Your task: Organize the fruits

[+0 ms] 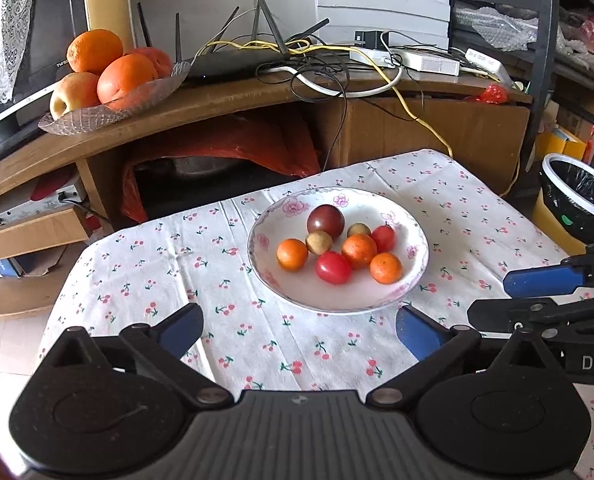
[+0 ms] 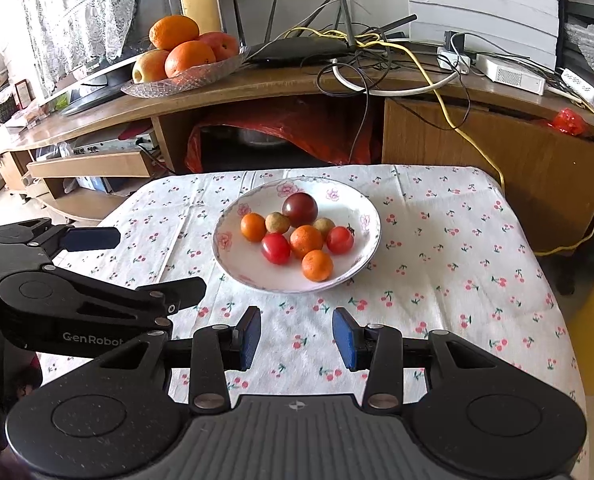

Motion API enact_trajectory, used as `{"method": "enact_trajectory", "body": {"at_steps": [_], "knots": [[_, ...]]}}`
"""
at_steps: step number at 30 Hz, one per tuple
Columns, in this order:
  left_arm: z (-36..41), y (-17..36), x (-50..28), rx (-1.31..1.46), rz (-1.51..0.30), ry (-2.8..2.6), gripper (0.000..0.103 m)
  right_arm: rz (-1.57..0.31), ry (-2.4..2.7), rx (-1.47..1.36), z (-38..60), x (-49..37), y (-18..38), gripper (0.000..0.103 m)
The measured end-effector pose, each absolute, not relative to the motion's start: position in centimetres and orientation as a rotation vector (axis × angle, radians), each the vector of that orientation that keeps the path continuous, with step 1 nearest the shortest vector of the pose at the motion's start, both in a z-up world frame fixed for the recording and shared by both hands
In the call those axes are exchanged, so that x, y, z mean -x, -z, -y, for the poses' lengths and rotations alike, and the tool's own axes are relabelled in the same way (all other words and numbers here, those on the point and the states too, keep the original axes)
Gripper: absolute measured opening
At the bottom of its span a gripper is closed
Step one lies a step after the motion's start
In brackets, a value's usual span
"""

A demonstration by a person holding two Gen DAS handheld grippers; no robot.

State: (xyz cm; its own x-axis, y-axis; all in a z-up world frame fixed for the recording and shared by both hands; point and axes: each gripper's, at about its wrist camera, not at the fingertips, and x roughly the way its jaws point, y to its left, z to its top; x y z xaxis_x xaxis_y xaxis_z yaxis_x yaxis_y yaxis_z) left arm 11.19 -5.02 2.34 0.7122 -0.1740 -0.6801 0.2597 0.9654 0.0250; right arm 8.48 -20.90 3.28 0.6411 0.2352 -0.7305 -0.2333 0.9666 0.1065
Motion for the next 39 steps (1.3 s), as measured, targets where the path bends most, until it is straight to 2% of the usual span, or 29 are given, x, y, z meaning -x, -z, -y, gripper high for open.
{"method": "enact_trajectory", "body": {"at_steps": [39], "knots": [[5.0,-1.0,-4.1,-0.103,-0.825,0.242,0.103,-0.871,-0.238,-0.059,20.3,-1.2,-2.9,0.036]]}}
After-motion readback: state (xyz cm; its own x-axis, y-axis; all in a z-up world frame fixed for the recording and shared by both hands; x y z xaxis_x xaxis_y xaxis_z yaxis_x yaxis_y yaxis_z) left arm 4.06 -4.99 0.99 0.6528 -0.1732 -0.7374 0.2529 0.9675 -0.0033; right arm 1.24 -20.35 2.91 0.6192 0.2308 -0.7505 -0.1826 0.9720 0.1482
